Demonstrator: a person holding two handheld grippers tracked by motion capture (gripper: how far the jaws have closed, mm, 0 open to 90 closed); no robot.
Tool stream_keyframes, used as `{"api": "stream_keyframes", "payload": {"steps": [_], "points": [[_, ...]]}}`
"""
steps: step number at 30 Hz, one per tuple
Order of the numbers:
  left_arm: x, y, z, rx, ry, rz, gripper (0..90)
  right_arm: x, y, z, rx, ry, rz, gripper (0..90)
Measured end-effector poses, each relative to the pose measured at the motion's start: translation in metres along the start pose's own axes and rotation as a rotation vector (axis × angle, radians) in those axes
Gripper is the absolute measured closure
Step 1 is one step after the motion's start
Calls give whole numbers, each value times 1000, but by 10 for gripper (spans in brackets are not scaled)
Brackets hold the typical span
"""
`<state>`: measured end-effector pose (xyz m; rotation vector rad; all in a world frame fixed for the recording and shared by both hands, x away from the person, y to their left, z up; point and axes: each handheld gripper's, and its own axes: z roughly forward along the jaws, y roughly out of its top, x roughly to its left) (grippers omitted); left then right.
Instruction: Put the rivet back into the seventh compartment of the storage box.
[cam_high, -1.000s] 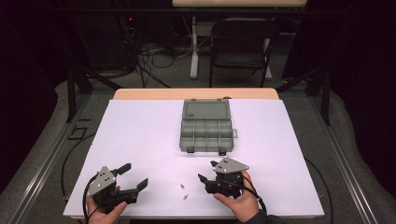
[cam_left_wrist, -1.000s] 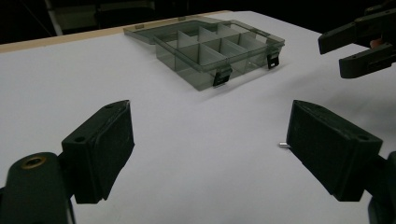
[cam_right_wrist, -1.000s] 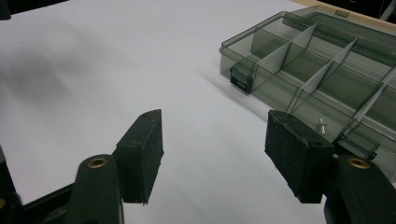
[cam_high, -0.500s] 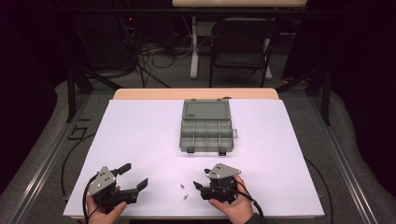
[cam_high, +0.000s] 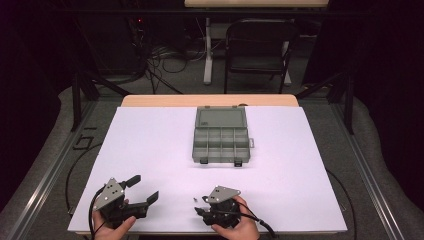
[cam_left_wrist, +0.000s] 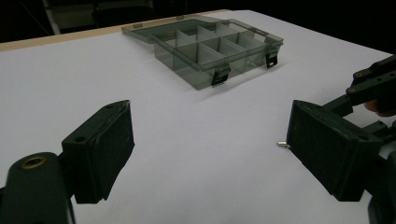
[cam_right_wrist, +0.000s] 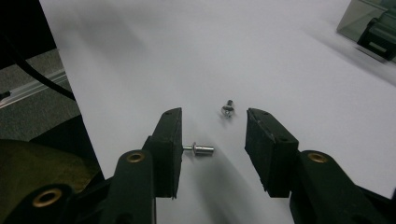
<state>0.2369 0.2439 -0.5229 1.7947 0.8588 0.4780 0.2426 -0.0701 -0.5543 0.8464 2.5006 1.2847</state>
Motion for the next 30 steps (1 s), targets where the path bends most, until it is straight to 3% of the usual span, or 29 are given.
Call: {"api": "stream_keyframes", "payload": {"steps": [9, 30], "points": [[0, 0, 0, 3, -3, 2, 148, 6, -3, 7, 14, 15, 26, 625], [0, 0, 0, 1, -2, 1, 149, 8, -7, 15, 36, -1, 14, 709]]}}
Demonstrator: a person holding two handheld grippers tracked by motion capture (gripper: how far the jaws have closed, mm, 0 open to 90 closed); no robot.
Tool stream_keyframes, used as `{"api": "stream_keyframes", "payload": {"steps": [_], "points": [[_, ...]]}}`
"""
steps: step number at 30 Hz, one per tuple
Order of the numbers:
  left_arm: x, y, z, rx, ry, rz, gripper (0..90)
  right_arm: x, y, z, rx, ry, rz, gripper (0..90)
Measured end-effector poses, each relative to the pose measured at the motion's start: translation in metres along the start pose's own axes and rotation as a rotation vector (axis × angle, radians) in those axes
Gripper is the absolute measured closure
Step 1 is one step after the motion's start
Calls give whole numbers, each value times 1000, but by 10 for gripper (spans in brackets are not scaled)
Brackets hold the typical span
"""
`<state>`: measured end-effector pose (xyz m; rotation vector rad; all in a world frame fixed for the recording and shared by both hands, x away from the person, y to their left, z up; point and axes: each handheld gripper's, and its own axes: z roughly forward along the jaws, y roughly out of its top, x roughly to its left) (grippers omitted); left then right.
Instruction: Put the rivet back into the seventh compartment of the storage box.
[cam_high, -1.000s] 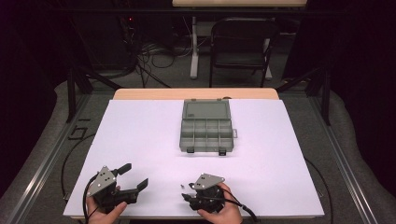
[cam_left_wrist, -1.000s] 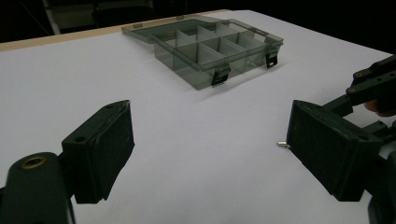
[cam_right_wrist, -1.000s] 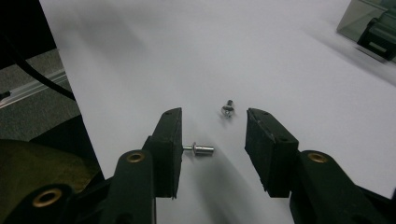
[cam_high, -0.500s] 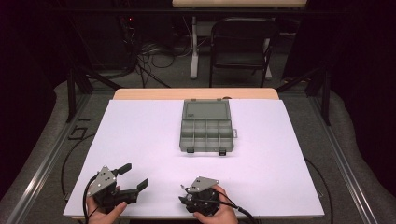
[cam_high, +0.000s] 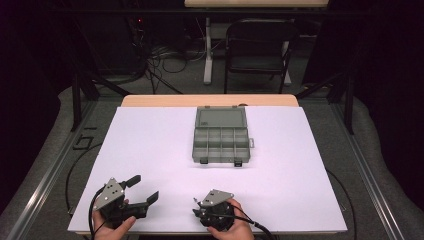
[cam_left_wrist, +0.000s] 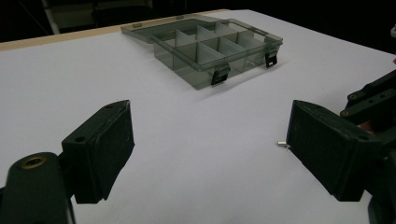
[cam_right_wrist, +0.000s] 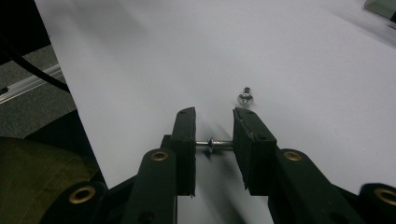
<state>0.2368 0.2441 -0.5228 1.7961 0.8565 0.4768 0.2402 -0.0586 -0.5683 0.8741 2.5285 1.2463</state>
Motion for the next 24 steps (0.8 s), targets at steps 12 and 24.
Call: {"api": "stream_keyframes", "payload": {"steps": [12, 24], "points": [[0, 0, 0, -1, 1, 0, 148, -1, 2, -3, -9, -3, 3, 711], [0, 0, 0, -1, 2, -2, 148, -14, 7, -19, -57, -43, 25, 711]]}}
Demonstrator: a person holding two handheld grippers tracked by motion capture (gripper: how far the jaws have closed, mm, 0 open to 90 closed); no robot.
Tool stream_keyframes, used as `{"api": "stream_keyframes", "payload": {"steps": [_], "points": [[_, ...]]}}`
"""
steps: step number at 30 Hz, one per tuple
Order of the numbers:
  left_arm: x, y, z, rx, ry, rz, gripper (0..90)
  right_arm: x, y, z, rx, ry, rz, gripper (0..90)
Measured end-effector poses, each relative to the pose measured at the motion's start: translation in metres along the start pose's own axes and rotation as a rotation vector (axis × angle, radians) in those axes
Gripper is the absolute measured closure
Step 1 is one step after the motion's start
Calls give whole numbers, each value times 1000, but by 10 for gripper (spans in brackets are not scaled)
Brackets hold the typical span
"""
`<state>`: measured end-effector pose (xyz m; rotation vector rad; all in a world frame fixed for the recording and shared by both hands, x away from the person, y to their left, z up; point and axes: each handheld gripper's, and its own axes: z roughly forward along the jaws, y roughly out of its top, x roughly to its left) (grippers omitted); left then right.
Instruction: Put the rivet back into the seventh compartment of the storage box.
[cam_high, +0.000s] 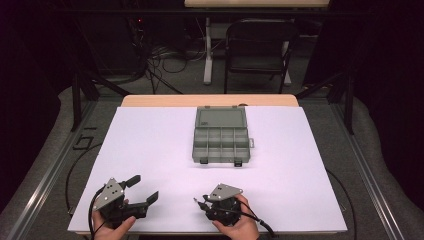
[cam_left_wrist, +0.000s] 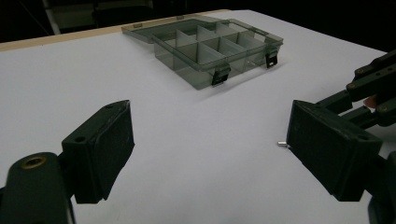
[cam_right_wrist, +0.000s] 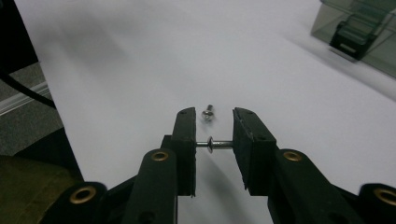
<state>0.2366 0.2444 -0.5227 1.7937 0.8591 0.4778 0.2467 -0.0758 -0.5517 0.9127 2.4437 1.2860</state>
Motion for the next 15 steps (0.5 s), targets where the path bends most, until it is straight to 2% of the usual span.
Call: {"api": "stream_keyframes", "payload": {"steps": [15], "points": [[0, 0, 0, 1, 0, 0, 148, -21, 4, -18, -46, -56, 47, 710]]}}
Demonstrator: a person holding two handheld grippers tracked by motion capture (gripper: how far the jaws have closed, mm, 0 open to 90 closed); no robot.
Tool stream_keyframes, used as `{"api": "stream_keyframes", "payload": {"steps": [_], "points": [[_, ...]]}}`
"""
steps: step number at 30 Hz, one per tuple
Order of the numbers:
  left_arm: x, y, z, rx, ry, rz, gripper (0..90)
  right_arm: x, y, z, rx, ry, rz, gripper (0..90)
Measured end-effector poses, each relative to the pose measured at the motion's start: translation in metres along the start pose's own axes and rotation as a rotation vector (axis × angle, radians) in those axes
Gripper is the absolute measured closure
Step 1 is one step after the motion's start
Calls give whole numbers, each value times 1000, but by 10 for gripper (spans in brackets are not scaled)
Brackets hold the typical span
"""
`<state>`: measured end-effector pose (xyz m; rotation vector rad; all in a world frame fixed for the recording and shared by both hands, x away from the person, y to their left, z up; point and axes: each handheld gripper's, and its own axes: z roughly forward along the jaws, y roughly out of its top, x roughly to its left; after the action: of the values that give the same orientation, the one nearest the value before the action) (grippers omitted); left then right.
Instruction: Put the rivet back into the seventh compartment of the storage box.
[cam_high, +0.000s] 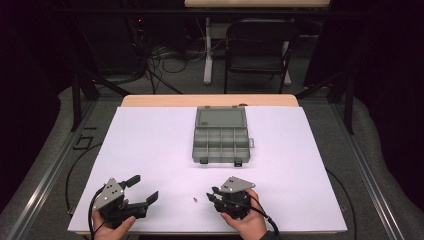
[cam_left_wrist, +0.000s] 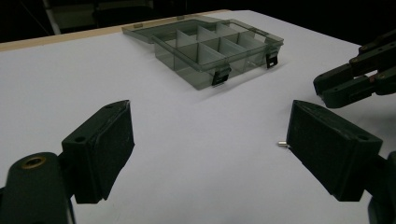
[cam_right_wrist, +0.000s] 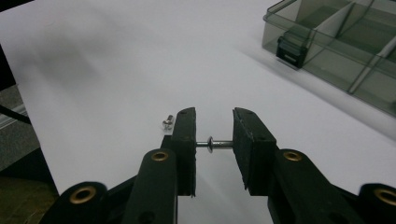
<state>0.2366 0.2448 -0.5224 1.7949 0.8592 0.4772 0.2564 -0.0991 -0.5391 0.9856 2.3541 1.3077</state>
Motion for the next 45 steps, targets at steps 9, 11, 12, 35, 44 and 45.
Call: {"api": "stream_keyframes", "payload": {"steps": [9, 11, 12, 35, 44, 45], "points": [[0, 0, 0, -4, 2, -2, 149, -14, 3, -11, -23, -39, 30, 711], [0, 0, 0, -3, 2, -3, 148, -17, 3, -12, -27, -46, 34, 711], [0, 0, 0, -3, 2, -2, 149, -19, 4, -13, -32, -49, 38, 711], [0, 0, 1, -2, 5, -8, 148, -45, 16, -29, -50, -117, 66, 711], [0, -1, 1, 1, 4, -7, 149, -52, 28, -29, -45, -132, 57, 711], [0, -1, 1, 1, 5, -8, 148, -53, 30, -29, -39, -132, 57, 711]]}}
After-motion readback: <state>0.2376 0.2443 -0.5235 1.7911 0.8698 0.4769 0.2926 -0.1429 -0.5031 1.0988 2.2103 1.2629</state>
